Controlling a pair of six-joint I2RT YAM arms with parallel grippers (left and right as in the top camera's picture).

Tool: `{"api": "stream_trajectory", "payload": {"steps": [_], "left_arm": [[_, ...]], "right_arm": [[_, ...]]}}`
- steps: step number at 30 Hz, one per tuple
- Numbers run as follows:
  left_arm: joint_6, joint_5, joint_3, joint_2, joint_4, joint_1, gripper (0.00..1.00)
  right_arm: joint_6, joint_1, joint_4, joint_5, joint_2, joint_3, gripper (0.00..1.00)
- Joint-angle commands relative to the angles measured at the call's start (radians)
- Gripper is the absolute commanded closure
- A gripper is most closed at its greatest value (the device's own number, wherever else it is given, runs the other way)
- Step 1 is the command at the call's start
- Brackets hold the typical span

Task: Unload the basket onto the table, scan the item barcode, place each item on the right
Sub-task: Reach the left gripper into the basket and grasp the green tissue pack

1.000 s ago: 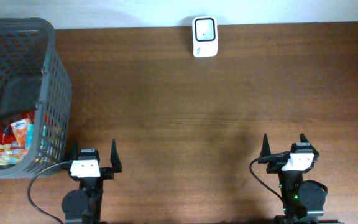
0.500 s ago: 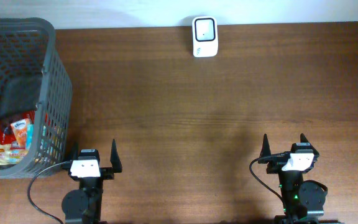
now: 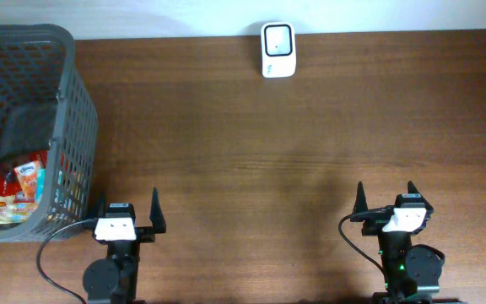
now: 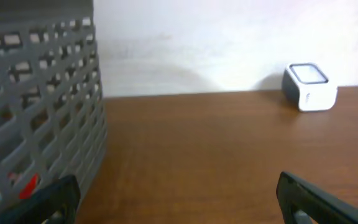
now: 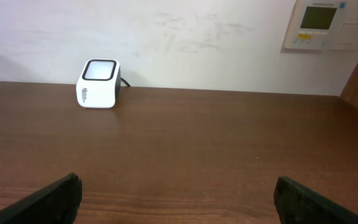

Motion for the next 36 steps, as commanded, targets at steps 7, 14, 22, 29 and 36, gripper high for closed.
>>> {"api": "stream_trajectory", "payload": {"steps": [7,14,22,29,36], "left_arm": [[-0.002,0.668,0.101,-0.007,0.597,0.003,0.01],[0.198,0.626,0.780,0.352,-0.137,0.002,0.01],[0.104,-0.077,1.481,0.944,-0.739,0.003,0.01],[0.076,-0.122,2.297,1.561,-1.283,0.151,0.01],[-0.216,-0.111,2.302,1.714,-1.339,0.494,0.01]], "right_arm": [[0.002,0.005,-0.006,-0.002,-0.006,-0.007,0.02],[0.002,0.005,-0.006,-0.002,-0.006,-0.007,0.02],[0.002,0.005,-0.006,-0.002,-0.006,-0.007,0.02],[0.002,0.005,-0.006,-0.002,-0.006,-0.007,0.02],[0.002,0.005,-0.006,-0.002,-0.006,-0.007,0.02]]}}
